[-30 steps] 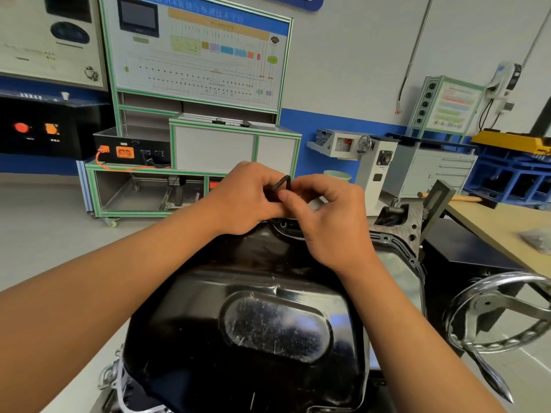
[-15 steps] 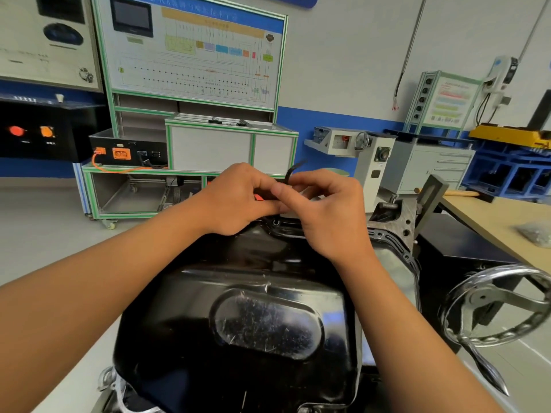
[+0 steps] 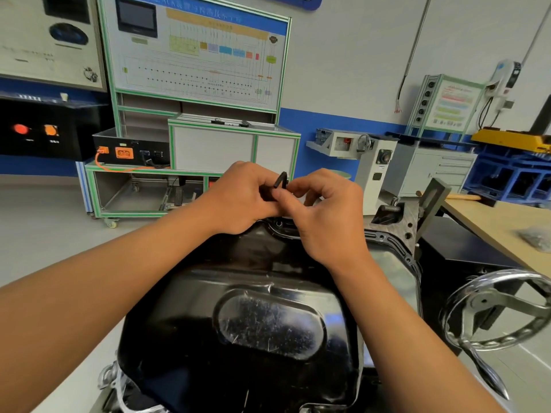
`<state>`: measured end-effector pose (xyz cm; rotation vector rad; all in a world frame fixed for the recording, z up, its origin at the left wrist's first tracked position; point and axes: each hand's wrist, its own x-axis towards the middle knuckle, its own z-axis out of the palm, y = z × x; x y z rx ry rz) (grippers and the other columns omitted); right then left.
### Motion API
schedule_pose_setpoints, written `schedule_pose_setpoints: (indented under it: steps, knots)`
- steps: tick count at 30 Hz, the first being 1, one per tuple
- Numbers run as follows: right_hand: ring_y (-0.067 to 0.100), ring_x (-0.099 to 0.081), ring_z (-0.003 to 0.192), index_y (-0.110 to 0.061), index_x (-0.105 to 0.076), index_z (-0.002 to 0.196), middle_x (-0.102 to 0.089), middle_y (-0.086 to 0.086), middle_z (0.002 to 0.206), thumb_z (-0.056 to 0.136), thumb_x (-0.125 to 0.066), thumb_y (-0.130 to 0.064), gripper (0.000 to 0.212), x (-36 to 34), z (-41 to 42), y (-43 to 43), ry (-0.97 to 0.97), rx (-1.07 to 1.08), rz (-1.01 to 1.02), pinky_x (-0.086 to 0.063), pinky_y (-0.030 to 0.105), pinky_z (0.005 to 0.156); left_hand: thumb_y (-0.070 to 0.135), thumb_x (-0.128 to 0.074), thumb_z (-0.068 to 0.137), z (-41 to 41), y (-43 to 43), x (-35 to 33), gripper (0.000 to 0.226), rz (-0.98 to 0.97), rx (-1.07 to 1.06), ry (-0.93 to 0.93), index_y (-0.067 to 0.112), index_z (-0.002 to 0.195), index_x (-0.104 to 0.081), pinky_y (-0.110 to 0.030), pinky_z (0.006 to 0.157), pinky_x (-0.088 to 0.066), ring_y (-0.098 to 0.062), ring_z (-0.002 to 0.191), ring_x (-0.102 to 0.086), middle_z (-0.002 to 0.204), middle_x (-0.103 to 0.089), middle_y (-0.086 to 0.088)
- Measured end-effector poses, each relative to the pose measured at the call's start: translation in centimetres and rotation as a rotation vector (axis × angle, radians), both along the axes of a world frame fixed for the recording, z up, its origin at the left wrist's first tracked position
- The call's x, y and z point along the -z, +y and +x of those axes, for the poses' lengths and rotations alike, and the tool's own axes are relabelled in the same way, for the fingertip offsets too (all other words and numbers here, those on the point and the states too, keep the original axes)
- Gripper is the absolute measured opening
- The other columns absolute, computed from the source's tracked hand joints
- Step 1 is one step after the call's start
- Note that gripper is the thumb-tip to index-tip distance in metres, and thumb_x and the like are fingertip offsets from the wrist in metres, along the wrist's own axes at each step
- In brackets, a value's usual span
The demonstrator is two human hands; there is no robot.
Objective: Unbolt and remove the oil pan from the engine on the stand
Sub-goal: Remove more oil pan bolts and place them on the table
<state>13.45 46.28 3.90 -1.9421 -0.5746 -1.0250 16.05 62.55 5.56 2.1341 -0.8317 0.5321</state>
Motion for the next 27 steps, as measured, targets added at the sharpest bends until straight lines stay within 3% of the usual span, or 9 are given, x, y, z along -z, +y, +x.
schedule_pose_setpoints:
  steps: [4, 7, 9, 11, 15, 19, 21, 24, 27]
  knots:
    - [0.007, -0.054, 0.065, -0.015, -0.078, 0.086, -0.063, -0.006, 0.076, 0.084, -0.079, -0.02, 0.006, 0.02, 0.06, 0.02, -0.003, -0.012, -0.044, -0.046, 0.027, 0.063, 0.014, -0.08, 0.08, 0.02, -0.01, 0.18, 0.008, 0.01, -0.013, 0.012, 0.015, 0.075, -0.074, -0.023, 0.057, -0.042, -0.003, 0.057, -0.05, 0.066, -0.068, -0.002]
    - [0.011, -0.054, 0.071, -0.012, -0.077, 0.095, -0.063, -0.003, 0.082, 0.091, -0.071, -0.015, 0.008, -0.05, 0.08, -0.18, 0.017, -0.013, -0.088, -0.044, 0.026, 0.067, 0.017, -0.073, 0.089, -0.07, 0.32, 0.18, 0.007, -0.003, 0.052, 0.099, 0.014, 0.094, -0.076, -0.022, 0.072, -0.054, -0.009, 0.074, -0.069, 0.084, -0.076, -0.001]
    - [0.012, -0.054, 0.075, -0.011, -0.076, 0.098, -0.063, 0.0, 0.086, 0.094, -0.066, -0.012, 0.011, -0.07, 0.0, -0.15, 0.037, -0.033, -0.124, -0.045, 0.029, 0.07, 0.017, -0.068, 0.093, 0.0, 0.51, 0.16, 0.012, 0.022, 0.056, 0.122, 0.013, 0.101, -0.076, -0.044, 0.086, -0.056, -0.031, 0.09, -0.07, 0.092, -0.077, -0.006]
    - [0.011, -0.053, 0.075, -0.011, -0.076, 0.1, -0.063, 0.0, 0.087, 0.095, -0.065, -0.013, 0.011, -0.08, -0.03, -0.1, 0.044, -0.059, -0.135, -0.046, 0.029, 0.071, 0.017, -0.067, 0.093, -0.02, 0.55, 0.07, 0.013, 0.025, 0.055, 0.122, 0.012, 0.1, -0.077, -0.054, 0.087, -0.053, -0.038, 0.091, -0.069, 0.091, -0.077, -0.009]
    - [0.005, -0.054, 0.065, -0.015, -0.077, 0.086, -0.065, -0.003, 0.078, 0.085, -0.078, -0.025, 0.011, -0.12, 0.11, -0.11, 0.014, -0.038, -0.04, -0.044, 0.021, 0.064, 0.01, -0.073, 0.087, -0.36, 0.12, -0.14, 0.022, 0.0, 0.033, 0.078, 0.028, 0.074, -0.076, -0.041, 0.074, -0.055, -0.017, 0.068, -0.065, 0.07, -0.072, -0.003]
    - [0.007, -0.057, 0.061, -0.008, -0.079, 0.081, -0.065, -0.003, 0.067, 0.079, -0.084, -0.022, 0.014, -0.12, 0.22, -0.16, 0.001, -0.04, 0.095, -0.047, 0.022, 0.062, 0.009, -0.078, 0.081, -0.13, -0.21, -0.06, 0.019, -0.014, 0.009, 0.053, 0.005, 0.067, -0.067, -0.027, 0.056, -0.036, -0.009, 0.055, -0.042, 0.06, -0.057, -0.015]
    - [0.005, -0.057, 0.062, -0.009, -0.08, 0.083, -0.066, -0.002, 0.068, 0.083, -0.081, -0.017, 0.008, -0.18, 0.17, -0.23, 0.015, -0.092, 0.081, -0.046, 0.021, 0.063, 0.011, -0.08, 0.08, -0.1, -0.16, 0.03, 0.019, -0.026, 0.007, 0.045, 0.012, 0.066, -0.067, -0.016, 0.054, -0.036, 0.0, 0.05, -0.043, 0.052, -0.056, 0.006]
    - [0.002, -0.055, 0.065, -0.01, -0.079, 0.087, -0.064, -0.005, 0.072, 0.089, -0.074, -0.011, 0.006, -0.25, 0.15, -0.33, 0.03, -0.134, 0.035, -0.042, 0.014, 0.065, 0.016, -0.075, 0.086, -0.44, 0.14, 0.03, 0.009, -0.018, 0.067, 0.094, 0.025, 0.085, -0.076, -0.01, 0.061, -0.044, 0.004, 0.057, -0.057, 0.07, -0.072, 0.015]
    - [0.005, -0.052, 0.07, -0.008, -0.077, 0.091, -0.059, -0.002, 0.076, 0.094, -0.066, -0.009, 0.012, -0.25, 0.08, -0.19, 0.047, -0.123, -0.06, -0.041, 0.018, 0.066, 0.013, -0.067, 0.093, -0.29, 0.56, -0.05, 0.015, 0.022, 0.071, 0.126, 0.015, 0.104, -0.077, -0.032, 0.087, -0.057, -0.017, 0.089, -0.072, 0.094, -0.077, 0.001]
